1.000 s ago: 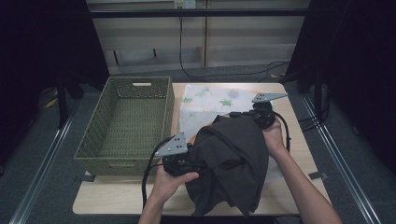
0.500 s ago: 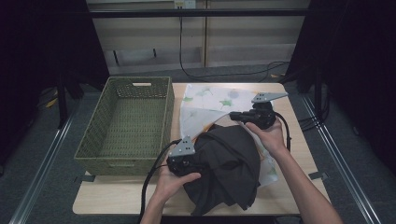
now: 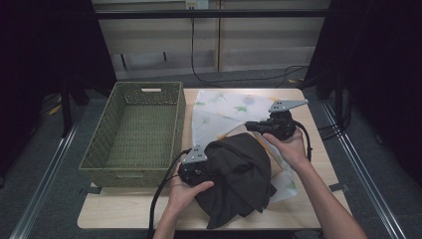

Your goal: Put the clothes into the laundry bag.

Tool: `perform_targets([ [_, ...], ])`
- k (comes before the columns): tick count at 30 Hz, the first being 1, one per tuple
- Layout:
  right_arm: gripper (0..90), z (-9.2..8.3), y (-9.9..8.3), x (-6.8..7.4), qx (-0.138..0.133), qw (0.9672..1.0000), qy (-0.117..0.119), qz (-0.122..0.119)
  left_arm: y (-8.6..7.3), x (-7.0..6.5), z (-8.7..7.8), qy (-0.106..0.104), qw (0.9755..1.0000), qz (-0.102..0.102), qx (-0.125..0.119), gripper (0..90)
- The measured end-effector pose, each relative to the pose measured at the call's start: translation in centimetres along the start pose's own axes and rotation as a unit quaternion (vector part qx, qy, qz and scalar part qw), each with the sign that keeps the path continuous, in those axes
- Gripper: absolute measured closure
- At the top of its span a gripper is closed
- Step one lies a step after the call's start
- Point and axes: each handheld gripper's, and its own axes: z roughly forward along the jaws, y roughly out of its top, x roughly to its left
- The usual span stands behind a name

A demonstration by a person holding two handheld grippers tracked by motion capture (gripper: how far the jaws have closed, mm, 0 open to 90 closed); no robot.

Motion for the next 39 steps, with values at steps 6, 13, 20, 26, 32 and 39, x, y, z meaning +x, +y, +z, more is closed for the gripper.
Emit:
perform_targets([
  [6,90.0,0.3,0.7,1.4,0.0,0.9999,0.009,-0.014,2.8,-0.6,-0.5,0.008,0.9993,0.028,-0.021,60.0],
  [13,90.0,-0.1,1.4,2.0,-0.018,0.9995,0.019,-0.015,5.3,-0.2,-1.1,0.025,0.9982,0.035,-0.041,60.2],
  [20,90.0,0.9,0.8,2.1,0.005,0.9995,0.028,-0.015,3.0,0.9,2.9,0.054,0.998,0.023,0.024,60.2],
  [26,90.0,0.8,1.1,2.5,0.006,0.9993,0.029,-0.023,1.5,1.6,3.8,0.06,0.998,0.005,0.019,59.9],
  [32,90.0,0.6,0.6,2.1,0.018,0.9994,0.019,-0.023,2.2,1.3,2.9,0.074,0.9973,-0.007,0.001,60.1],
  [39,89.9,0.2,0.9,2.0,0.012,0.9996,0.017,-0.021,3.7,1.0,2.2,0.098,0.9951,0.002,-0.014,60.1],
])
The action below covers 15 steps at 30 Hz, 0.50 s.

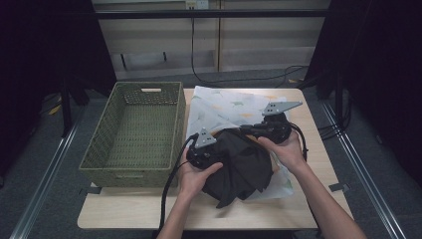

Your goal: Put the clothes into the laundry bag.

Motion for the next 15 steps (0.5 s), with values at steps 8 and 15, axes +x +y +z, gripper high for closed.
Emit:
perform_targets([
  [8,90.0,0.1,0.2,0.4,-0.002,1.0,0.005,-0.002,-0.2,0.2,0.3,0.057,0.9978,-0.009,-0.033,59.9],
  [15,89.9,0.5,-0.1,0.3,0.013,0.9999,0.006,0.003,-2.7,1.4,3.4,0.078,0.9962,-0.034,-0.017,59.2],
])
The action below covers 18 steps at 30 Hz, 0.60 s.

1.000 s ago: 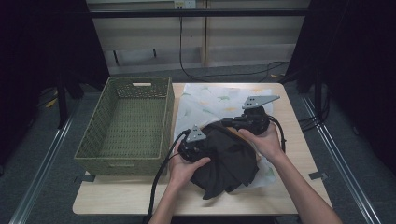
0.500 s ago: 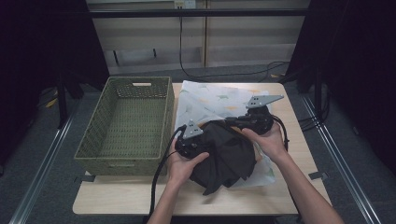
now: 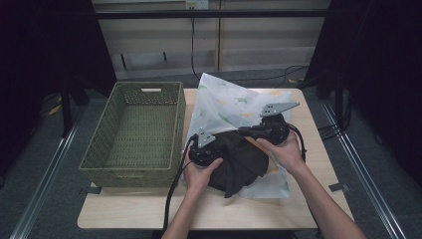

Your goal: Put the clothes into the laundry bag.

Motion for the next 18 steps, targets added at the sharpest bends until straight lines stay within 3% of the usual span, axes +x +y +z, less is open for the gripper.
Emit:
perform_targets([
  [2,89.9,0.1,-0.2,-0.1,0.004,1.0,0.003,0.001,0.1,-0.2,-0.1,-0.004,0.9999,0.014,0.007,58.6],
  [6,89.7,0.6,-0.8,-0.6,0.015,0.9998,0.0,0.009,0.0,-0.2,0.1,-0.016,0.9997,0.007,0.015,57.2],
  [9,89.0,0.9,-1.2,-0.8,0.023,0.9997,0.002,0.012,-0.1,-0.1,0.2,-0.018,0.9994,0.017,0.025,55.4],
  [12,84.2,1.1,-1.3,-0.7,0.029,0.9995,0.002,0.012,-0.3,-0.2,0.4,-0.017,0.9993,0.017,0.029,53.5],
  [18,65.8,1.1,-2.1,-0.4,0.047,0.9989,-0.006,0.003,-0.4,0.0,0.5,-0.023,0.9993,0.008,0.03,51.0],
])
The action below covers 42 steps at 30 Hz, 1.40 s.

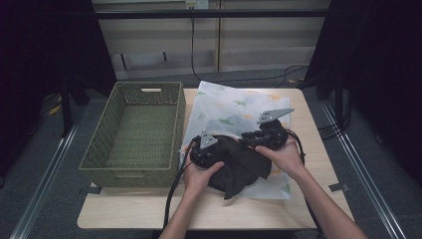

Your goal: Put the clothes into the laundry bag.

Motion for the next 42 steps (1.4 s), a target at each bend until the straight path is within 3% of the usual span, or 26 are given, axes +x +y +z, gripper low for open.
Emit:
perform_targets([
  [6,55.0,-0.9,-1.6,-0.1,0.011,0.9998,-0.015,-0.007,0.0,0.0,0.0,-0.001,1.0,-0.002,0.001,50.8],
  [13,56.2,-0.4,-2.7,-0.5,0.026,0.9993,-0.024,-0.009,-0.1,0.1,0.2,-0.003,1.0,-0.004,0.004,49.9],
  [16,58.4,0.6,-2.6,-0.1,0.043,0.997,-0.055,-0.034,-0.1,0.1,0.2,-0.003,0.9999,-0.007,0.007,49.7],
  [20,64.0,1.3,-2.5,0.1,0.062,0.9923,-0.097,-0.045,-0.1,0.1,0.2,-0.004,0.9999,-0.007,0.008,49.6],
  [23,69.0,1.4,-2.5,0.1,0.061,0.9926,-0.096,-0.042,-0.2,0.2,0.2,-0.004,0.9999,-0.01,0.006,49.4],
  [24,73.6,1.0,-2.4,0.0,0.052,0.992,-0.108,-0.039,-0.2,0.2,0.2,-0.008,0.9999,-0.01,0.005,49.3],
  [30,74.6,-1.1,-1.9,-0.6,0.024,0.993,-0.112,-0.029,-0.3,0.2,0.2,-0.007,0.9999,-0.013,0.006,49.2],
  [32,75.2,-1.3,-1.9,-0.6,0.032,0.9904,-0.13,-0.032,-0.3,0.2,0.3,-0.008,0.9999,-0.015,0.001,49.0],
  [36,79.5,-1.3,-1.9,-0.8,0.03,0.9888,-0.143,-0.032,-0.3,0.3,0.3,-0.008,0.9998,-0.016,0.001,48.8],
  [40,74.9,-0.4,-1.8,-1.2,0.027,0.9929,-0.115,-0.014,-0.3,0.4,0.3,-0.011,0.9999,-0.011,0.005,48.8],
  [42,74.3,0.4,-1.7,-0.9,0.029,0.9922,-0.119,-0.023,-0.3,0.4,0.3,-0.011,0.9999,-0.012,0.006,48.7],
])
